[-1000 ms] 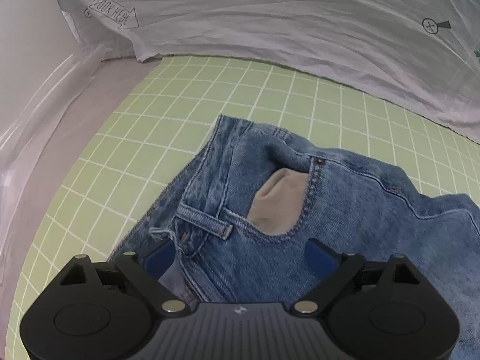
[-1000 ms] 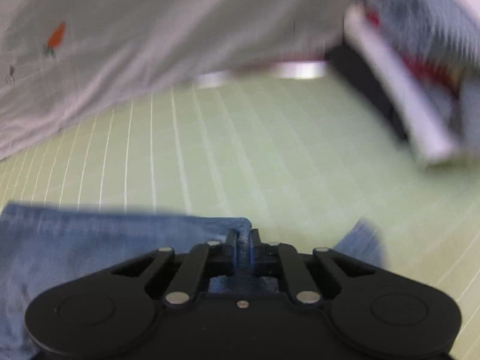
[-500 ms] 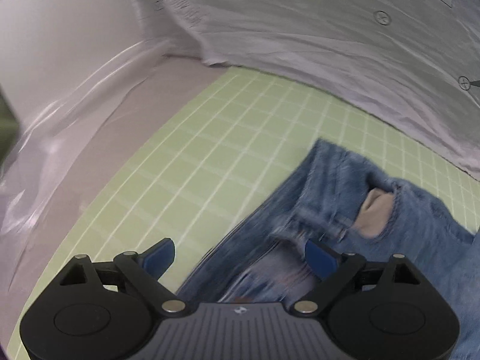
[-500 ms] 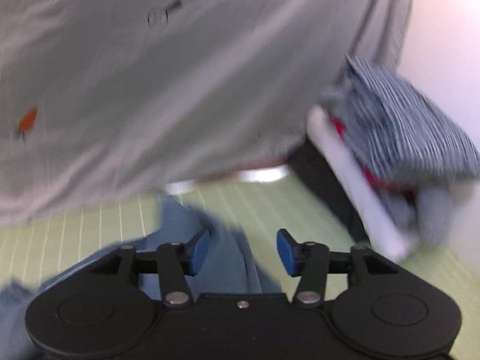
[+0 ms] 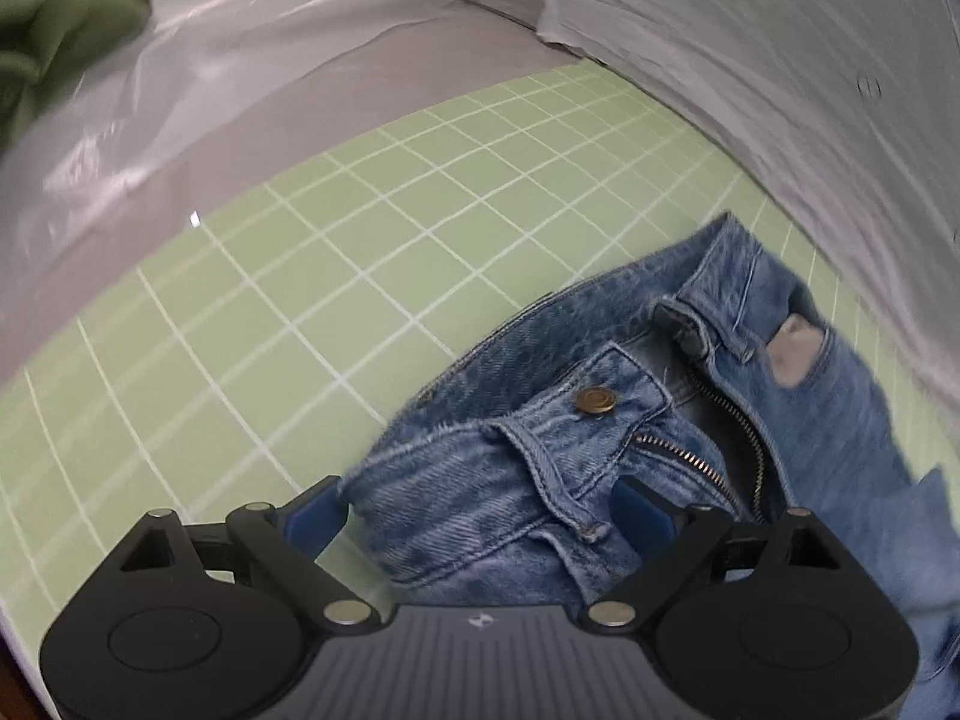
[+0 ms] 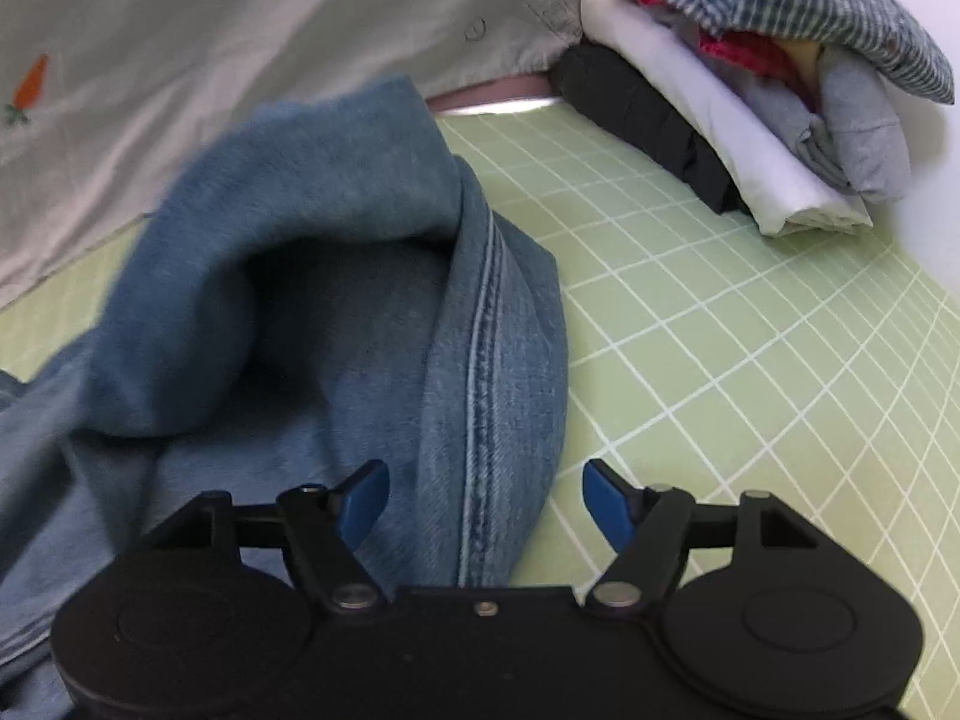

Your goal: Fold clothes

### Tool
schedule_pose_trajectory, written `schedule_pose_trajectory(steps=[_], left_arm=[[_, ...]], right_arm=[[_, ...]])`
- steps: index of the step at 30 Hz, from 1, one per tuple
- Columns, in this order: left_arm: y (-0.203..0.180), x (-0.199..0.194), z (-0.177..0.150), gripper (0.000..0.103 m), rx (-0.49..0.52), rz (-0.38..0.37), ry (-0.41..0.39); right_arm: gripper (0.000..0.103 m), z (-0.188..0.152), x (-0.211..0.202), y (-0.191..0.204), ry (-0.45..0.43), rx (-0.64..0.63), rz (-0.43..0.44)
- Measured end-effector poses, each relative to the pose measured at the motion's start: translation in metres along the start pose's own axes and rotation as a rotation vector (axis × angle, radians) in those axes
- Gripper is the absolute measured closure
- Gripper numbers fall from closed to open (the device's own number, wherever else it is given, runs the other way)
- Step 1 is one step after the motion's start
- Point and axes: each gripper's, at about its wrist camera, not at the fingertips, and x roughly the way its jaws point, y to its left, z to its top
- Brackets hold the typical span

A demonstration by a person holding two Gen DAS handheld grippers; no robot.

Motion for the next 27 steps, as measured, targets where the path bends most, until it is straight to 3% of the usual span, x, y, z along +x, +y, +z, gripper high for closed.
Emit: schedule_pose_trajectory(steps=[1, 2, 3, 5, 9, 13, 19, 22, 26, 27], left_arm=[[0.001, 0.001, -0.001, 0.011, -0.010, -0.009, -0.008], [0.001, 0.001, -0.002, 0.021, -0.017, -0.013, -0.016], [0.002, 0.001, -0.003, 0.038, -0.023, -0.022, -0.019], [0.005, 0.000, -0.005, 0.060, -0.036, -0.057, -0.020], [0.004, -0.023, -0.008, 0.079, -0.001, -0.047, -0.084], [0.011, -0.064, -0.005, 0.082, -0.010, -0.056, -0.153], [0.013, -0.132, 0.008, 0.088, 0.023, -0.089, -0.279], [0.001, -0.138, 0.021, 0.088, 0.056, -0.098, -0.319], [-0.032, -0.091, 0.042, 0.086, 0.120, -0.103, -0.292], [-0.037, -0.075, 0.047, 0.081, 0.130, -0.097, -0.272]], right_arm=[[0.060, 0.003, 0.003, -0.003, 0.008, 0.016, 0.004], [0.070, 0.005, 0.006, -0.008, 0.013, 0.037, 0.013], [0.088, 0.007, 0.009, -0.013, 0.014, 0.061, 0.025], [0.095, 0.006, 0.001, -0.024, -0.010, 0.102, 0.042], [0.096, -0.003, -0.047, -0.054, -0.108, 0.193, 0.047], [0.097, -0.019, -0.123, -0.088, -0.220, 0.247, 0.063], [0.097, -0.016, -0.219, -0.096, -0.404, 0.181, 0.102], [0.097, 0.002, -0.220, -0.085, -0.443, 0.158, 0.139], [0.096, 0.036, -0.171, -0.051, -0.423, 0.098, 0.189], [0.093, 0.045, -0.156, -0.040, -0.412, 0.077, 0.204]])
